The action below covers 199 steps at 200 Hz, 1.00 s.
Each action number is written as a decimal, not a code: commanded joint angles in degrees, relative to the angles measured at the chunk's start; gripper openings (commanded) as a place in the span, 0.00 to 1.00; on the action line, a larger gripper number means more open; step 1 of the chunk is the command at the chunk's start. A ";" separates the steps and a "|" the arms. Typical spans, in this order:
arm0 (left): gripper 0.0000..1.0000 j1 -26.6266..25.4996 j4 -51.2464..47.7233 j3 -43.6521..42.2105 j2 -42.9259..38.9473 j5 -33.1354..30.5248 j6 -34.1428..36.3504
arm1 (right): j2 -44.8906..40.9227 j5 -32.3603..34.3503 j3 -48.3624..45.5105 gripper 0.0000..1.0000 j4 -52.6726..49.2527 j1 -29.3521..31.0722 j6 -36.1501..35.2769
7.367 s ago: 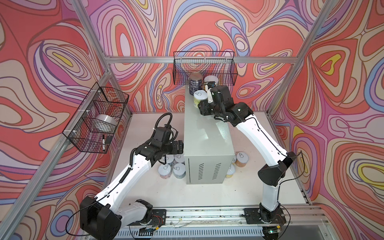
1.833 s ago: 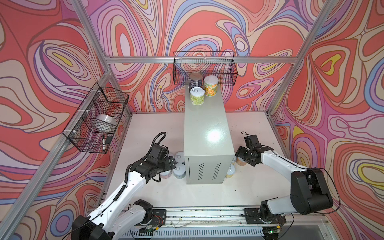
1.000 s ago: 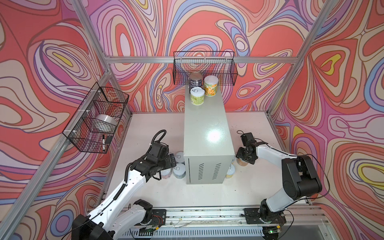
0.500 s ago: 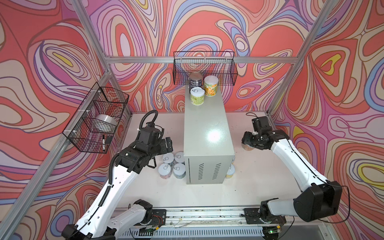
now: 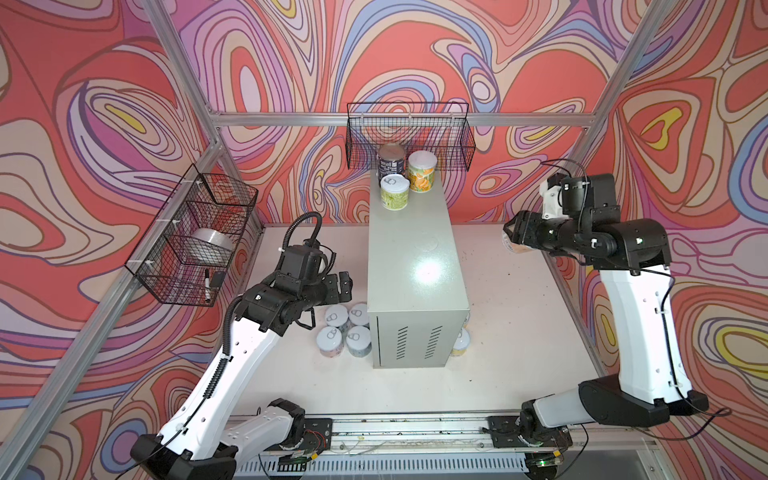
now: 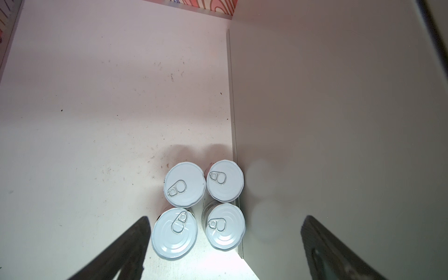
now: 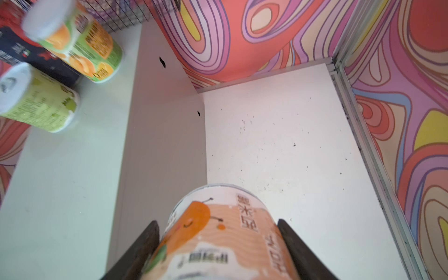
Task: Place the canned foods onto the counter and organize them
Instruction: 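Lift the orange-labelled can with the right gripper up onto the cabinet top, then carry the orange-labelled can with the right gripper toward the other cans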
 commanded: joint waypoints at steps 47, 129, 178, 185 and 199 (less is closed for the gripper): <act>0.98 0.20 3.31 0.25 -0.10 1.11 0.49 | 13.43 6.61 20.24 0.00 -1.21 16.38 -0.13; 0.97 0.21 4.78 -3.26 -0.19 1.98 -0.43 | 20.62 6.79 22.66 0.00 3.82 23.22 -0.20; 0.97 0.20 5.28 -5.28 -0.80 1.15 -0.76 | 23.44 7.35 23.56 0.04 3.28 23.48 -0.15; 0.97 0.20 5.23 -5.37 -0.80 1.04 -0.78 | 23.78 7.44 23.82 0.12 3.09 23.56 -0.08; 0.98 0.20 5.13 -5.59 -0.76 0.52 -0.62 | 24.26 7.70 24.06 0.37 3.12 23.60 -0.22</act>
